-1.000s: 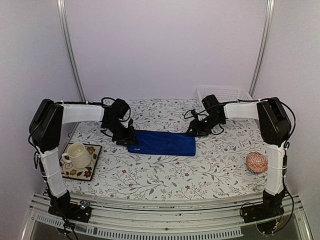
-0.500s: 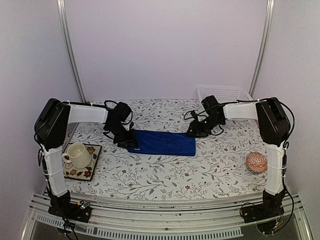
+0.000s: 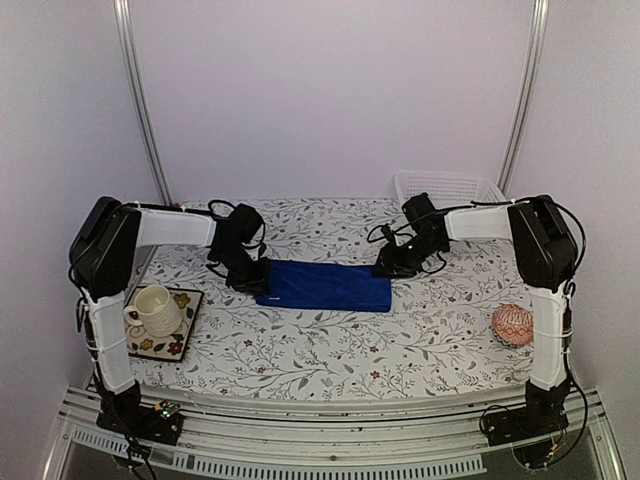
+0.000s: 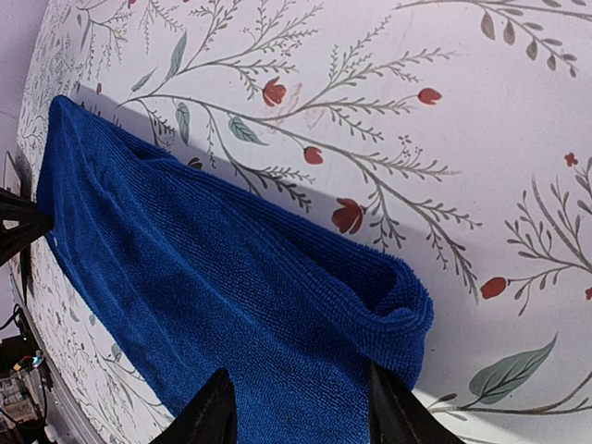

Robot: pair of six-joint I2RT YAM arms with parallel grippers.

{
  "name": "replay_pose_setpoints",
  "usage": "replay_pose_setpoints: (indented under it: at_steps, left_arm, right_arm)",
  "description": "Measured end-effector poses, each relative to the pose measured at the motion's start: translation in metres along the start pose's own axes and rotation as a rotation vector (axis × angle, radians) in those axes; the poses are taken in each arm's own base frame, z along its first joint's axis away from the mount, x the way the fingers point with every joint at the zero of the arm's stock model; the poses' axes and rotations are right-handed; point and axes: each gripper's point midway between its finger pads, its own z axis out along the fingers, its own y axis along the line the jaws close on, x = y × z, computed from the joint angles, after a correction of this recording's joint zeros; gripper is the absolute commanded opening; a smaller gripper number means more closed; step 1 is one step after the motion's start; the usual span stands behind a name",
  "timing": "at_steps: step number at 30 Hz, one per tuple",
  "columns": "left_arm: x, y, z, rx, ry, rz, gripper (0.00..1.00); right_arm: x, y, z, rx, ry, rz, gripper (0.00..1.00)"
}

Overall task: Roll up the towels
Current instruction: Smooth out the towel at the center of the board.

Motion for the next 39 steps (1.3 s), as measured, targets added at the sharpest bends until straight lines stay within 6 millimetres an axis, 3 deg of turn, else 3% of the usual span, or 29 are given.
replay_pose_setpoints:
  at_steps: [4, 17, 26, 39]
  left_arm:
    - [-0.001, 0.0, 0.0, -0.003, -0.004, 0.0, 0.01]
    - [0.001, 0.0, -0.004, -0.009, 0.008, -0.007, 0.0]
    - [0.0, -0.009, -0.031, 0.021, -0.018, -0.005, 0.0]
    - [0.021, 0.004, -0.023, -0.016, 0.046, -0.018, 0.0]
  right_arm:
    - [0.0, 0.0, 0.0, 0.0, -0.001, -0.001, 0.49]
    - [-0.001, -0.002, 0.001, 0.007, -0.003, -0.008, 0.5]
    - [-0.001, -0.002, 0.001, 0.007, -0.003, -0.008, 0.5]
    - [-0.001, -0.002, 0.001, 0.01, -0.004, -0.01, 0.5]
